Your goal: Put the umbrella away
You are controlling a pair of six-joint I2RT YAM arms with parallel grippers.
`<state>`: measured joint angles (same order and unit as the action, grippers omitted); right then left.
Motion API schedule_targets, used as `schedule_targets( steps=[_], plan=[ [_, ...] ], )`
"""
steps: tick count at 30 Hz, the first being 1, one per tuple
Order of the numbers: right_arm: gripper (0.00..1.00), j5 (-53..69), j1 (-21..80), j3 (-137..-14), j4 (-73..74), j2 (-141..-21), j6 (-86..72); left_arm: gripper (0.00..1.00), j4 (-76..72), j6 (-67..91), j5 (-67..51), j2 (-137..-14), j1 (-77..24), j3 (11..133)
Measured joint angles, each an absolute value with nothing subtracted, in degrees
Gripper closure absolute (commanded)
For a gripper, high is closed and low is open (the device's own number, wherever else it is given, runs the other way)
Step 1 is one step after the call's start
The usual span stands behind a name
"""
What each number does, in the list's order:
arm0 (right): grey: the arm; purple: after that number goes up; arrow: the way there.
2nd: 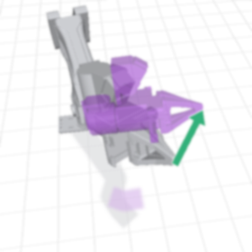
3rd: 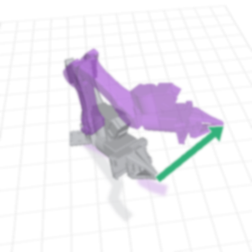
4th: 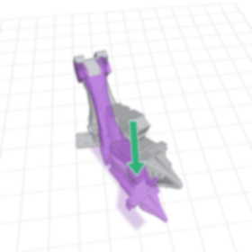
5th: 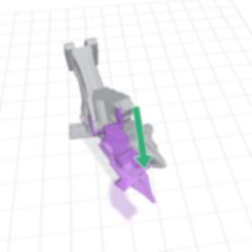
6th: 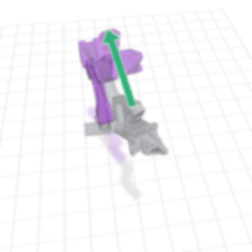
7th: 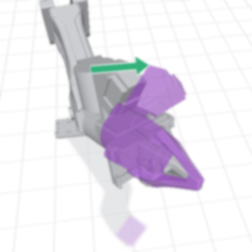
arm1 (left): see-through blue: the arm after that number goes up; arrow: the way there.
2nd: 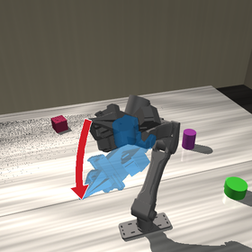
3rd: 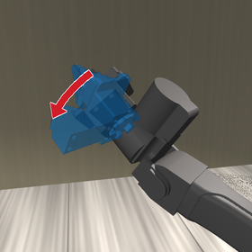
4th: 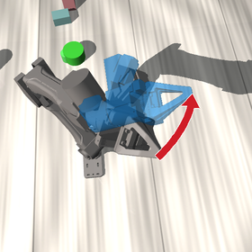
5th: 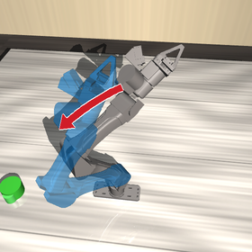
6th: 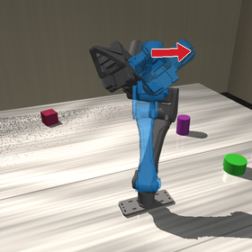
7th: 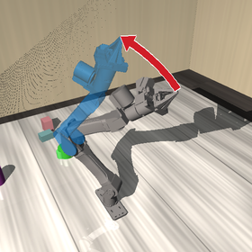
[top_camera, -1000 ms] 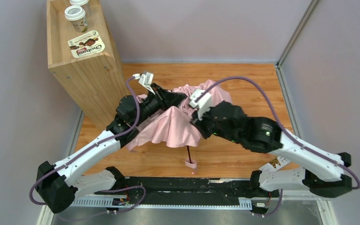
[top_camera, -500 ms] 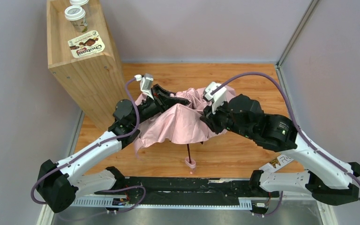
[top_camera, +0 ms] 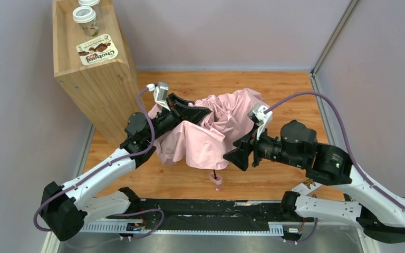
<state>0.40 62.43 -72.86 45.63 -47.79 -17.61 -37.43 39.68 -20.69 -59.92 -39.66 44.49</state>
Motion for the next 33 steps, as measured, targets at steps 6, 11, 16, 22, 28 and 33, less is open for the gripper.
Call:
schedule_targets(
  steps=[6, 11, 16, 22, 28, 33],
  plan=[
    [0.80, 3.53, 62.43, -70.81, 39.48, -52.42, -18.35, 1.00, -38.15, 40.18, -20.73, -59.86, -39.66, 44.49],
    [0.45, 1.89, 70.02, -76.16, 38.19, -60.31, -18.24, 1.00, -39.09, 40.58, -20.36, -59.86, -39.66, 44.38],
    [0.24, 9.74, 77.58, -76.29, 34.81, -60.73, -17.54, 1.00, -39.22, 40.66, -20.40, -59.92, -39.66, 43.90],
    [0.48, 6.28, 77.36, -72.79, 34.57, -52.12, -17.87, 1.00, -39.90, 41.08, -20.49, -60.03, -39.66, 43.90],
    [0.55, -9.13, 77.17, -74.08, 37.67, -47.88, -21.32, 1.00, -40.21, 41.25, -20.49, -60.03, -39.66, 43.86],
    [0.36, -11.66, 77.17, -76.03, 40.05, -52.42, -23.44, 1.00, -40.07, 41.23, -20.45, -60.03, -39.66, 43.86]
  ],
)
